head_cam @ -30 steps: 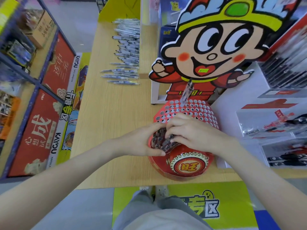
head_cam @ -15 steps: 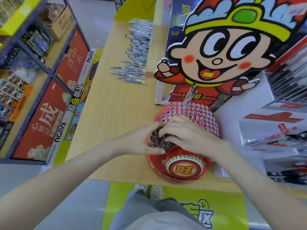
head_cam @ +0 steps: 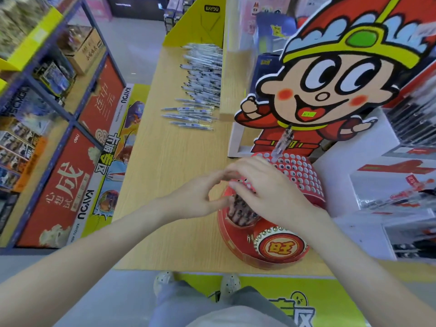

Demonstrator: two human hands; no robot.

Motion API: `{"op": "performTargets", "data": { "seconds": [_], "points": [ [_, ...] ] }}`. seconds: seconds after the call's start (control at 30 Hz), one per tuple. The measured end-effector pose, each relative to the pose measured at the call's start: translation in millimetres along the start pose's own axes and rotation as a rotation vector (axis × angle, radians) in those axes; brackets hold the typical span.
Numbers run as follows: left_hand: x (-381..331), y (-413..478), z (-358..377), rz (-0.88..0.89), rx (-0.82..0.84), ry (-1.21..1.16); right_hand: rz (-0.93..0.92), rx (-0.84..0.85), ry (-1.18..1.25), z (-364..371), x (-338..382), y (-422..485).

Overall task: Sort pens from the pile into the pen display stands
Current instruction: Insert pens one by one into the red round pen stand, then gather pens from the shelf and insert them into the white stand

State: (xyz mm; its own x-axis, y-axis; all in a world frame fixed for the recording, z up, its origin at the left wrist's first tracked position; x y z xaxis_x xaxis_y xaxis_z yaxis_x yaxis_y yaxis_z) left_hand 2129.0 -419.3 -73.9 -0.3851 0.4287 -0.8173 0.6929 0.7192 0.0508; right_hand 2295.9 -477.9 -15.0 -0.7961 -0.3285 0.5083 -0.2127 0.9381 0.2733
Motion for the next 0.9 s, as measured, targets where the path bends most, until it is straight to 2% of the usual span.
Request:
{"op": "performTargets", "data": {
  "seconds": [0.23,0.33,0.5,0.7,0.9],
  "points": [
    [63.9,-21.9,-60.9,-0.069,-0.154,0.099,0.118,-0.184,-0.112,74.3,64.6,50.0],
    [95.8,-32.5,-99.4,-0.080,-0.121,0.168,0.253,-0.219,-0.116,122.5,83.4,75.7],
    [146.6,-36.6,-162.0,-0.114,-0.036,0.297,0.626,-0.167,-0.048,195.0,99.0,113.1],
    [164.2,-6.7,-194.9,-0.074,0.087,0.346,0.848,-0.233,-0.014,227.3,91.0,129.9],
    [193.2,26.2,-228.3,-0.078,0.053,0.411,0.953,-0.238,0.017,256.8,64.3,169.6]
  ]
}}
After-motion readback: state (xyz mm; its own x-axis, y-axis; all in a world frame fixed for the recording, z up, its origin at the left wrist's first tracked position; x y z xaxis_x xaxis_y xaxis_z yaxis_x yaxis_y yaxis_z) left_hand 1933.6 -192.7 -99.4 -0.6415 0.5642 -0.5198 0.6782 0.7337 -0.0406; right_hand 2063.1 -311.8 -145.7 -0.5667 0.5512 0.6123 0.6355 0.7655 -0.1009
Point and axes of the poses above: each hand's wrist, its own y-axis towards the middle knuckle, its own z-axis out of the palm, x = y × z, the point moved 1 cm from there along y, towards the middle knuckle, and after that the axes turned 9 degrees about -x, right-handed, at the moved point
